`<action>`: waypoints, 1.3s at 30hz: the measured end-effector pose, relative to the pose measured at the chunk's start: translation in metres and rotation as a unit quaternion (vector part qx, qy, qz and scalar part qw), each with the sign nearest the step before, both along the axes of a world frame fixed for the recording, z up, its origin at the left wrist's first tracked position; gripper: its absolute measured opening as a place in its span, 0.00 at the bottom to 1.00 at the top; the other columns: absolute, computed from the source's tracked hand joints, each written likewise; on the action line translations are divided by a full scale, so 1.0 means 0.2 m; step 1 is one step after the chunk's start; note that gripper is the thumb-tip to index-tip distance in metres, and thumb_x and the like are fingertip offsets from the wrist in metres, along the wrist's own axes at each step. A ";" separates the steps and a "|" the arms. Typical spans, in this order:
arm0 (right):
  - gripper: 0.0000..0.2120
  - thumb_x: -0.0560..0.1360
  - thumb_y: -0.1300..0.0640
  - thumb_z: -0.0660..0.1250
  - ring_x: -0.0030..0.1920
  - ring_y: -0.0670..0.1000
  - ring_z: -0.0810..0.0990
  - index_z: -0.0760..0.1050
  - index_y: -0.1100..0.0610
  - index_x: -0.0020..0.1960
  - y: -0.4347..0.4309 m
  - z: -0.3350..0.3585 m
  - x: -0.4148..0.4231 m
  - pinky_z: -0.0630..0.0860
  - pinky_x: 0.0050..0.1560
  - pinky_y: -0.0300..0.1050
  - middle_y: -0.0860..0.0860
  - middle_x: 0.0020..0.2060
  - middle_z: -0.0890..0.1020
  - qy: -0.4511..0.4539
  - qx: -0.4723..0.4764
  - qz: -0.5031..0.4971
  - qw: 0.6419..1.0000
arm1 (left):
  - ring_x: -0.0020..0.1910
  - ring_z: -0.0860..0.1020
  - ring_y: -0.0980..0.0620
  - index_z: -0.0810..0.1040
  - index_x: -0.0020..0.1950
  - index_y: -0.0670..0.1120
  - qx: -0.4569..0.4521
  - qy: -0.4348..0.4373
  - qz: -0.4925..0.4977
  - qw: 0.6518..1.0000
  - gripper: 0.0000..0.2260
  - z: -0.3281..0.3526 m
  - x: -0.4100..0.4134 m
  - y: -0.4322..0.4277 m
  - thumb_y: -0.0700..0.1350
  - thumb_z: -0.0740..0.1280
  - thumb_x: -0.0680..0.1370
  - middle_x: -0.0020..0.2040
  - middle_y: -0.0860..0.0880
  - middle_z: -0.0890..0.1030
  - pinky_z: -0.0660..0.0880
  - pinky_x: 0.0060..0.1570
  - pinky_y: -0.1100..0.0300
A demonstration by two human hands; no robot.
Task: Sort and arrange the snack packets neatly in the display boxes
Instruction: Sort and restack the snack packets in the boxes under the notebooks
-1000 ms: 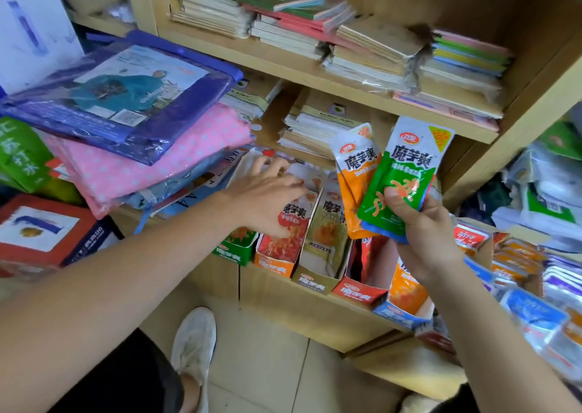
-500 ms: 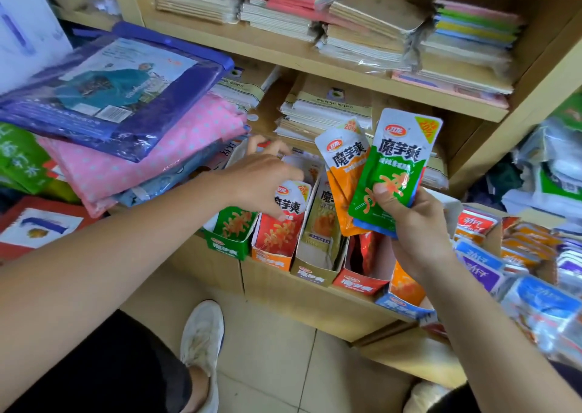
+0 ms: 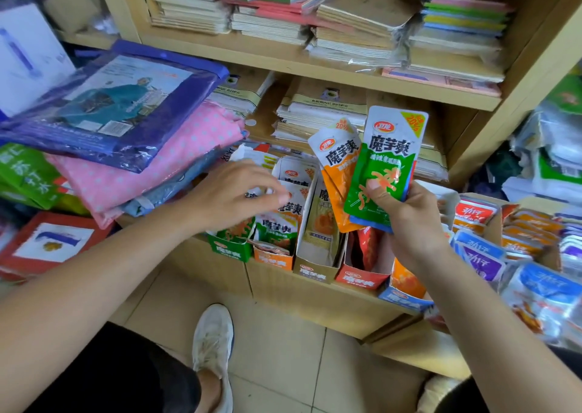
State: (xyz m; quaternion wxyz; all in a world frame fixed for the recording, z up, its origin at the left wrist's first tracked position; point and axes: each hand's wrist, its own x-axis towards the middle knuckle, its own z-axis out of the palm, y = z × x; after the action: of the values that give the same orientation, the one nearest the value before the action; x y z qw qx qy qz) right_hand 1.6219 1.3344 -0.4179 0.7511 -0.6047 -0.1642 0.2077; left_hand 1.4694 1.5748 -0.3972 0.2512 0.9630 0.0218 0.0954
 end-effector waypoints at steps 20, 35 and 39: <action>0.07 0.77 0.61 0.70 0.52 0.57 0.86 0.81 0.56 0.54 0.00 -0.01 0.00 0.82 0.51 0.56 0.54 0.51 0.87 -0.015 -0.014 0.001 1.000 | 0.48 0.81 0.63 0.86 0.51 0.60 0.020 0.032 -0.045 0.998 0.12 -0.01 -0.17 -0.05 0.62 0.70 0.72 0.46 0.64 0.84 0.76 0.50 0.53; 0.07 0.77 0.61 0.70 0.50 0.54 0.87 0.80 0.56 0.55 0.02 0.00 -0.05 0.84 0.48 0.51 0.50 0.48 0.87 -0.042 -0.030 -0.004 0.999 | 0.57 0.77 0.57 0.86 0.53 0.56 0.039 -0.063 0.027 0.997 0.16 -0.12 -0.06 -0.01 0.62 0.62 0.77 0.53 0.62 0.83 0.73 0.59 0.48; 0.08 0.77 0.60 0.70 0.51 0.55 0.86 0.80 0.56 0.56 0.01 -0.01 -0.04 0.84 0.49 0.53 0.51 0.50 0.87 -0.045 -0.033 0.003 0.998 | 0.75 0.61 0.49 0.76 0.69 0.58 0.232 0.059 0.039 0.970 0.20 -0.11 0.14 0.03 0.61 0.58 0.81 0.66 0.61 0.78 0.55 0.66 0.45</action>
State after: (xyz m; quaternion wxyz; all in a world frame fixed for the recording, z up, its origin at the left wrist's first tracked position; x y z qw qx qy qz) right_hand 1.6133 1.3371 -0.4190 0.7217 -0.6378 -0.1925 0.1878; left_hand 1.4979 1.5799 -0.4183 0.0151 0.9973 0.0517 0.0504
